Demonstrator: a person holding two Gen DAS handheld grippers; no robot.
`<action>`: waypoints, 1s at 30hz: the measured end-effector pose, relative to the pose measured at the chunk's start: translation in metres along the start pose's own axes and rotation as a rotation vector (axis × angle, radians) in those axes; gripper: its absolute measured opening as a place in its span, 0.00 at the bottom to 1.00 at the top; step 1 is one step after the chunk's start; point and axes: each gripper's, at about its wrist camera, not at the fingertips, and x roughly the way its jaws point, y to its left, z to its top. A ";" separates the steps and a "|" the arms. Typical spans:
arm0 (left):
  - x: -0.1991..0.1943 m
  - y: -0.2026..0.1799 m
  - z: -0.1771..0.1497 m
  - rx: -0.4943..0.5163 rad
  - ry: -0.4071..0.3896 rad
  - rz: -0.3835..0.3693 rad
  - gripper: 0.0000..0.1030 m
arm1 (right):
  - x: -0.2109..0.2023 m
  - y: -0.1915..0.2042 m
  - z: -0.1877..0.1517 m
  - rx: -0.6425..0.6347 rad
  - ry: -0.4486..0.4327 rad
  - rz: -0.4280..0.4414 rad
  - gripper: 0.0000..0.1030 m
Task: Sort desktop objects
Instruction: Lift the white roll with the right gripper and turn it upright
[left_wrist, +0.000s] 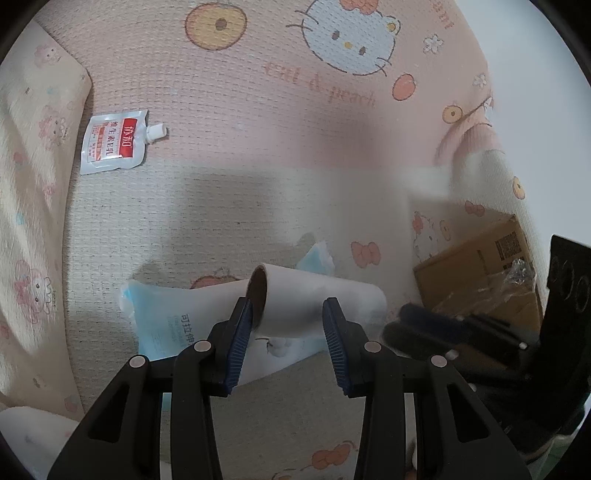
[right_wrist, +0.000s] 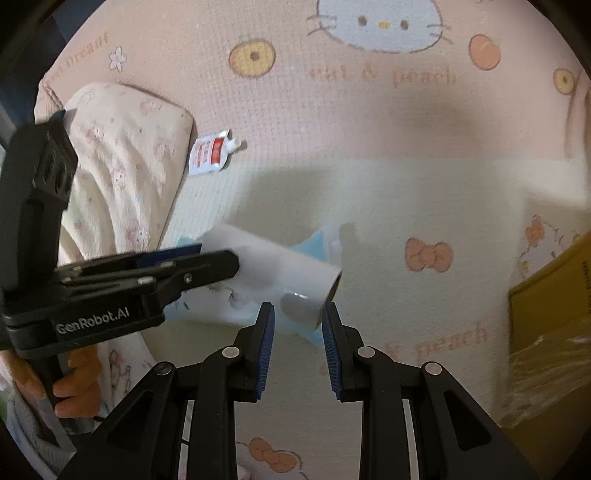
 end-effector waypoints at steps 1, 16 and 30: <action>0.001 0.000 0.000 -0.003 0.001 0.001 0.42 | -0.002 -0.003 0.002 0.002 -0.004 -0.001 0.22; 0.001 0.002 0.001 -0.002 0.011 0.009 0.42 | 0.018 0.004 0.031 -0.126 0.043 -0.108 0.22; 0.001 0.018 0.006 -0.093 -0.004 -0.009 0.44 | 0.016 0.020 0.014 -0.174 0.079 0.015 0.22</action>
